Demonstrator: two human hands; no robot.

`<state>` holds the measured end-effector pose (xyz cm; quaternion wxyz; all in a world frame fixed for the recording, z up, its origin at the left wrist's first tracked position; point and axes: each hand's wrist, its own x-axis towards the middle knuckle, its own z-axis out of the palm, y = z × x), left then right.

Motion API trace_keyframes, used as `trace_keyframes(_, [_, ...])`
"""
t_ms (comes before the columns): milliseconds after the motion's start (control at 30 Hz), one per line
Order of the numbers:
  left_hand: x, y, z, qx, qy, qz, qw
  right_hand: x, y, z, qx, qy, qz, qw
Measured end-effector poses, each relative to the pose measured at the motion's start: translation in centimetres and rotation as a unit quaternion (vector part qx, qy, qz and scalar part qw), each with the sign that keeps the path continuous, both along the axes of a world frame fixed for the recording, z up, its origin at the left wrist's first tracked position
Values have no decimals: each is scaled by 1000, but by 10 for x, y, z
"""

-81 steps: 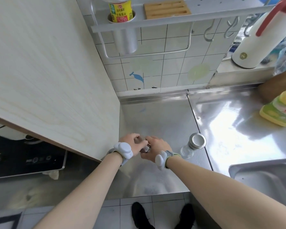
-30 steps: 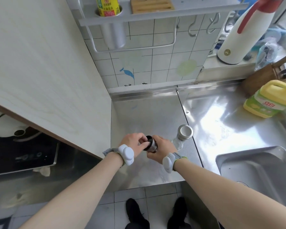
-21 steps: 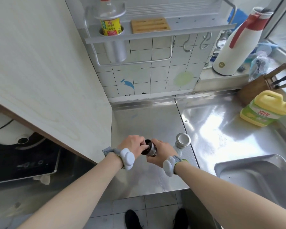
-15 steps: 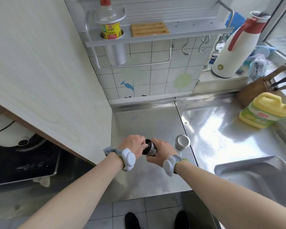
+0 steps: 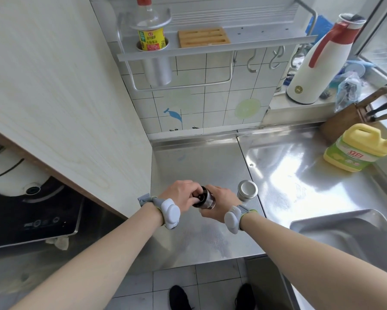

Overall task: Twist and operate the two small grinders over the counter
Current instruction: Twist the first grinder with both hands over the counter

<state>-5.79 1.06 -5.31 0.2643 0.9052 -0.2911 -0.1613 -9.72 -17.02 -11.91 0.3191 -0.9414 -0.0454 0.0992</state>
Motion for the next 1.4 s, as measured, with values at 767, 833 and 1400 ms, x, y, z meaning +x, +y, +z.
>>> trace_keyframes(767, [-3, -4, 4, 14, -54, 26, 998, 0, 0, 10, 15, -16, 5, 1000])
trace_keyframes(833, [-3, -4, 4, -2, -49, 19, 999, 0, -2, 10, 18, -15, -1, 1000])
trace_keyframes(1400, [-6, -3, 7, -30, -39, 13, 999, -1, -4, 17, 14, -13, -1, 1000])
